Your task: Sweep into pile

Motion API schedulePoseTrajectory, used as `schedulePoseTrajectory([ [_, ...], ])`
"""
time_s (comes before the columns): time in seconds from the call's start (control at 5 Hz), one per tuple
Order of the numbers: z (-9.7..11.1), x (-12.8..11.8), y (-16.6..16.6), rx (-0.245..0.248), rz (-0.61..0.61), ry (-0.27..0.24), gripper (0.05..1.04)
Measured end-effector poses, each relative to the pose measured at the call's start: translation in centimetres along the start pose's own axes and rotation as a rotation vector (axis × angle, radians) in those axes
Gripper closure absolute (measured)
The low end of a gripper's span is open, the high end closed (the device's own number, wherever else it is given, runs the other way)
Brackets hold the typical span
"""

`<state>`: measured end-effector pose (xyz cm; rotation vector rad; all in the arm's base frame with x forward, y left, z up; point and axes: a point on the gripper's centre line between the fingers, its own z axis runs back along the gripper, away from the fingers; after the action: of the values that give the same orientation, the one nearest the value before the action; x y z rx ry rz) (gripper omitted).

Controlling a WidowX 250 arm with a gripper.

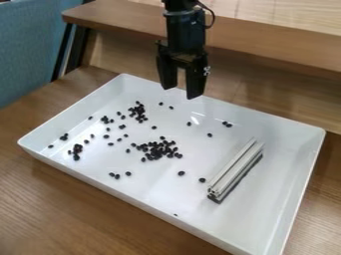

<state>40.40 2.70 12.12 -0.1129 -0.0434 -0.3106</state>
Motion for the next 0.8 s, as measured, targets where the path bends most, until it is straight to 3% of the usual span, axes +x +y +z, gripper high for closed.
schedulePoseTrajectory([
  [0.4,-3.1,0.0,-0.5,-0.027,0.025,0.054,0.084],
  [0.8,-5.3,-0.2,-4.1,-0.037,0.020,0.091,0.084],
])
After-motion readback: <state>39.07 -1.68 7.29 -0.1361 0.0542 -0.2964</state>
